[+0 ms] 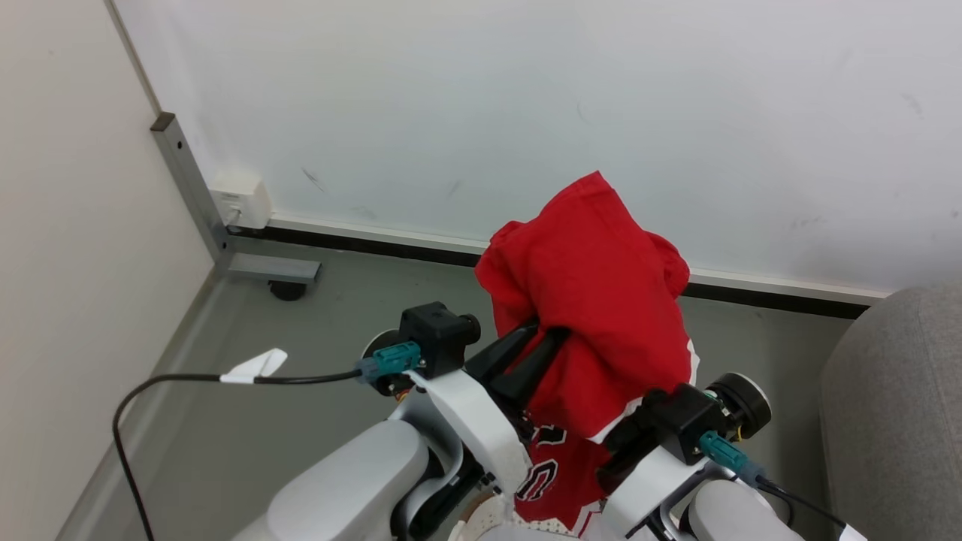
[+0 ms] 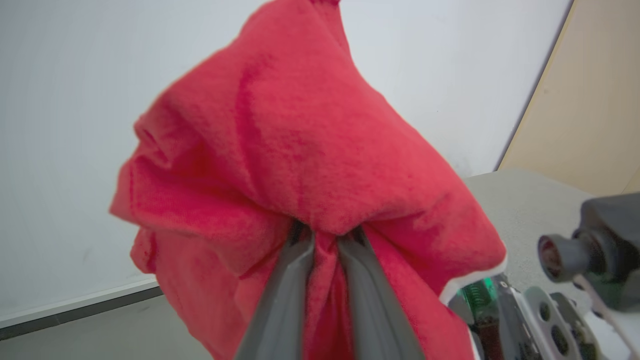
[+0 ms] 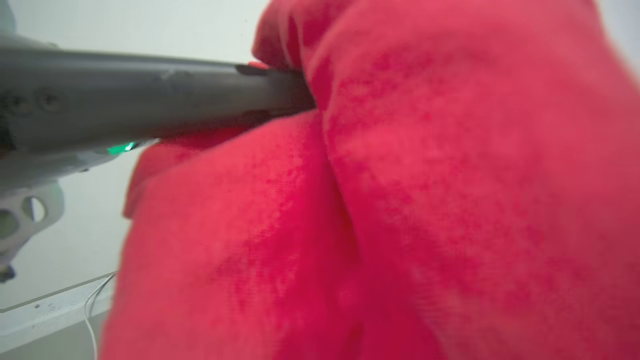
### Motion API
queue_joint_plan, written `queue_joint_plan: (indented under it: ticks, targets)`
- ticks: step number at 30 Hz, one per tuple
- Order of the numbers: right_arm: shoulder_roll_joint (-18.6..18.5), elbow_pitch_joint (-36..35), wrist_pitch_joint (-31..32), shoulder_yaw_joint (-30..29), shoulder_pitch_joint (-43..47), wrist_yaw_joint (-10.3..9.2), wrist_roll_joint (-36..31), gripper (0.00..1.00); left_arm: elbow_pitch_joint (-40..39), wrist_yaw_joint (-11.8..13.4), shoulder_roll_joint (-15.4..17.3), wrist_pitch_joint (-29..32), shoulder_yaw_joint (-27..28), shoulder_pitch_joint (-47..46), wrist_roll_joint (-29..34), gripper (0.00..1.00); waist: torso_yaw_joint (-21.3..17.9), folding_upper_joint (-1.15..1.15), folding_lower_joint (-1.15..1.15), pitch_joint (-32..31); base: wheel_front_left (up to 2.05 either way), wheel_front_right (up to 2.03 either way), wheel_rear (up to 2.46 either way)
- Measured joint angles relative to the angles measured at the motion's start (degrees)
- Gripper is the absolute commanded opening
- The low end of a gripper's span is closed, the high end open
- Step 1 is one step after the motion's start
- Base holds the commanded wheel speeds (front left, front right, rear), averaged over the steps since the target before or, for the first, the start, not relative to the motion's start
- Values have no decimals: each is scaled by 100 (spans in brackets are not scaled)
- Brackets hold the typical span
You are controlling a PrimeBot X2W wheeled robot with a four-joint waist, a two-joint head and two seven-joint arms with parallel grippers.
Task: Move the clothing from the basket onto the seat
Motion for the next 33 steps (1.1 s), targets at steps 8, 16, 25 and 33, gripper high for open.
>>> queue_joint_plan:
  ticks: [8,16,25,33]
  targets:
    - [0,-227,0,5,218,0,146,0,29,31,32,-27,-7,29,-18,0,-69,0,0,-16,0,0,0]
    - [1,-530,0,-213,435,0,186,0,27,68,29,5,-62,70,-36,93,-95,0,0,-61,0,0,0]
    - [3,-985,0,-734,787,0,44,0,-58,84,37,30,-143,174,-49,100,-56,0,0,-99,0,0,0]
    - [-13,-1369,0,-1289,1028,0,-174,0,-144,151,141,-13,-114,240,-77,100,-187,0,0,-70,0,0,0]
